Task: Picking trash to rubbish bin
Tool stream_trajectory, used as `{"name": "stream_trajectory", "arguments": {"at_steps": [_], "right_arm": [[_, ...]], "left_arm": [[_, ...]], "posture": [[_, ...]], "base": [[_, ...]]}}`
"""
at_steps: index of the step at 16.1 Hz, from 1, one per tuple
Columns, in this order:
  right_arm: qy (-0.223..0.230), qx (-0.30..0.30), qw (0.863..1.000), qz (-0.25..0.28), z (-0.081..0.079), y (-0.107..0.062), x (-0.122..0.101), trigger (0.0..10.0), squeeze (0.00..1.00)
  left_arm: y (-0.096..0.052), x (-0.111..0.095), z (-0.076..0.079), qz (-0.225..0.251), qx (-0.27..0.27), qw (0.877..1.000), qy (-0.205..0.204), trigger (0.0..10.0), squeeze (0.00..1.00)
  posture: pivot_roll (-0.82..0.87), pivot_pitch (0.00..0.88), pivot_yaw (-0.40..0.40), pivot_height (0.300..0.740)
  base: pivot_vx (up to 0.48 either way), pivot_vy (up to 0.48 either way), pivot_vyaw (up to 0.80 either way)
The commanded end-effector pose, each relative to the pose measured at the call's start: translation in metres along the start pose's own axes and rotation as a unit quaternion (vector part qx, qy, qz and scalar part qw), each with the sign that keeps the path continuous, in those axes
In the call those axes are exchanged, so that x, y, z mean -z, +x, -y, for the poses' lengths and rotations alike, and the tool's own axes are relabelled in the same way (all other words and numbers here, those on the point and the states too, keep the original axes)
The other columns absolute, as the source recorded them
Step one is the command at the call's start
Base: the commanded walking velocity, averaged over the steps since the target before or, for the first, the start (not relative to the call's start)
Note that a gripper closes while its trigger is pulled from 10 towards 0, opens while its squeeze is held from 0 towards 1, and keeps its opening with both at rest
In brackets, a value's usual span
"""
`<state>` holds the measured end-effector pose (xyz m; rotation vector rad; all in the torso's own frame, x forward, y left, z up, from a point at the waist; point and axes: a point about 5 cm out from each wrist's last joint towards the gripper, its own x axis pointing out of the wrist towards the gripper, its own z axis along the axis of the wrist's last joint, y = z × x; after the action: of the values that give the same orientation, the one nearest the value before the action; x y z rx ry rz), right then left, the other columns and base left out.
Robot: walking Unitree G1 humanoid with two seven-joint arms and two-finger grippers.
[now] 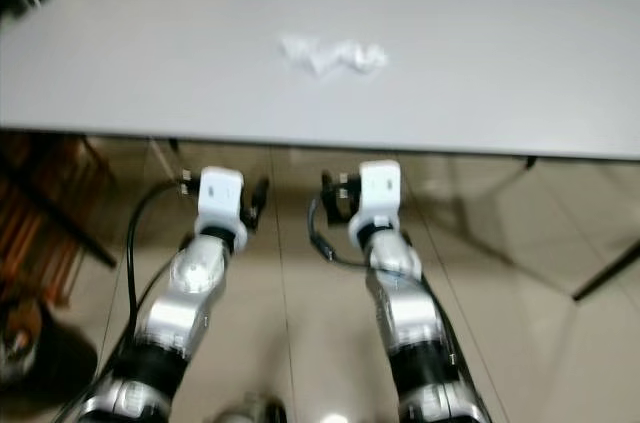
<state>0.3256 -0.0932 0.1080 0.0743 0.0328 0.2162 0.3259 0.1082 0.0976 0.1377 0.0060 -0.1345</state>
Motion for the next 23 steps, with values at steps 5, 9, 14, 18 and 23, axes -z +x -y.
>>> {"name": "stream_trajectory", "arguments": {"at_steps": [5, 9, 14, 18, 23], "right_arm": [[-0.001, 0.008, 1.0, -0.005, 0.0093, -0.0014, 0.0017, 10.0, 0.0], [-0.004, 0.003, 1.0, -0.007, 0.0081, -0.0016, 0.0022, 10.0, 0.0], [-0.005, -0.006, 1.0, -0.01, 0.006, -0.002, 0.0032, 10.0, 0.0], [-0.005, -0.01, 1.0, -0.011, 0.0059, -0.0022, 0.0035, 10.0, 0.0], [-0.005, -0.012, 1.0, -0.012, 0.0054, -0.0021, 0.0034, 10.0, 0.0]], "left_arm": [[0.0011, -0.0039, 0.01, 0.007, 0.014, 1.0, -0.005, 10.0, 0.0], [0.0013, -0.0055, 0.0096, 0.01, 0.012, 1.0, -0.005, 10.0, 0.0], [0.0018, -0.0075, 0.0074, 0.014, 0.008, 1.0, -0.005, 10.0, 0.0], [0.0022, -0.0084, 0.008, 0.015, 0.008, 1.0, -0.005, 10.0, 0.0], [0.0013, -0.0095, 0.0102, 0.022, 0.016, 0.999, -0.017, 10.0, 0.0]], "posture": [[-0.04, 0.119, 0.025, 0.74], [-0.04, 0.118, 0.024, 0.74], [-0.04, 0.115, 0.024, 0.74], [-0.04, 0.111, 0.024, 0.74], [-0.04, 0.115, 0.02, 0.74]], "base": [[0.48, 0.0, 0.0], [0.48, 0.0, 0.0], [0.48, 0.0, 0.0], [0.48, 0.0, 0.0], [0.435, 0.0, 0.0]]}}
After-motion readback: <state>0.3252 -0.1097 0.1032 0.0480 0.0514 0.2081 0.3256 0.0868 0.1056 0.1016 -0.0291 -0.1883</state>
